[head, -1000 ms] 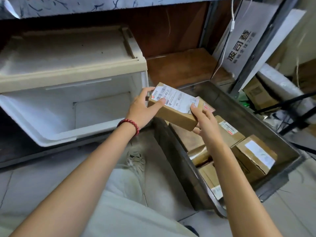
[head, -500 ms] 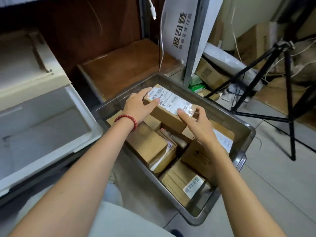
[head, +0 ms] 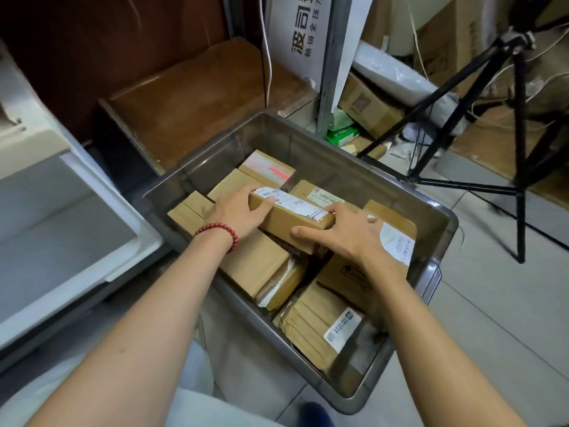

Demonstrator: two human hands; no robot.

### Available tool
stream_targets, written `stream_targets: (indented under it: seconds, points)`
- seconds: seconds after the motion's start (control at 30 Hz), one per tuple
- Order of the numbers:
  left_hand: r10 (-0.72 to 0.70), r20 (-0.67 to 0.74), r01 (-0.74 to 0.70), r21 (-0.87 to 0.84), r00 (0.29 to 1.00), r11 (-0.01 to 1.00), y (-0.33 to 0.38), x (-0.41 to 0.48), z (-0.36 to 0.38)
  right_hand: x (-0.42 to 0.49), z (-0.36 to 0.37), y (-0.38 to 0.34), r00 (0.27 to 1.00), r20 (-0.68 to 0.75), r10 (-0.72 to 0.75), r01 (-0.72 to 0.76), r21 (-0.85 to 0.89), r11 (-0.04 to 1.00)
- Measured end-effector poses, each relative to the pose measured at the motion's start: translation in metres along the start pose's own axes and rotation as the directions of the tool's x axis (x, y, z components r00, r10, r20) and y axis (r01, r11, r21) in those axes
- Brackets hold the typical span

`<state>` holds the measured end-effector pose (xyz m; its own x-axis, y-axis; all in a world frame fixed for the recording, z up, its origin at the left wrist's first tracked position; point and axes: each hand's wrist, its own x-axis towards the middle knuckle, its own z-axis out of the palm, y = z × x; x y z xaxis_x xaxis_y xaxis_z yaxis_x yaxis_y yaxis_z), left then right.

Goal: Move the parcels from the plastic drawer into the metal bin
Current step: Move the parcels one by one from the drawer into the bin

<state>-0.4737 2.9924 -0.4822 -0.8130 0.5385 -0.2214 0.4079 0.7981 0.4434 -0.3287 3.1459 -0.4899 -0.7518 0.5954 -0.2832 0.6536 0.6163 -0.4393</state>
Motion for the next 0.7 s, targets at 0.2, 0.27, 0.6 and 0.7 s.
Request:
stream_targets:
  seconds: [0.2, 0.27, 0.6, 0.7]
  points:
    - [0.066, 0.046, -0.076, 0.266, 0.997, 0.961, 0.009, -0.005, 0.005, 0.005, 0.013, 0.003, 0.999, -0.016, 0.035, -0.037, -0.128, 0.991]
    - [0.065, 0.084, -0.086, 0.283, 0.994, 0.955, 0.010, -0.004, 0.008, 0.003, 0.016, 0.004, 0.998, -0.052, 0.036, -0.045, -0.187, 0.981]
    - [0.067, 0.192, -0.143, 0.417, 0.979, 0.898, 0.004, -0.004, 0.015, 0.001, 0.032, -0.004, 0.996, -0.093, -0.005, -0.022, -0.287, 0.958]
    - [0.087, 0.180, -0.159, 0.440, 0.980, 0.884, 0.004, -0.004, 0.016, 0.005, 0.027, -0.005, 0.999, -0.033, 0.004, -0.015, -0.336, 0.942]
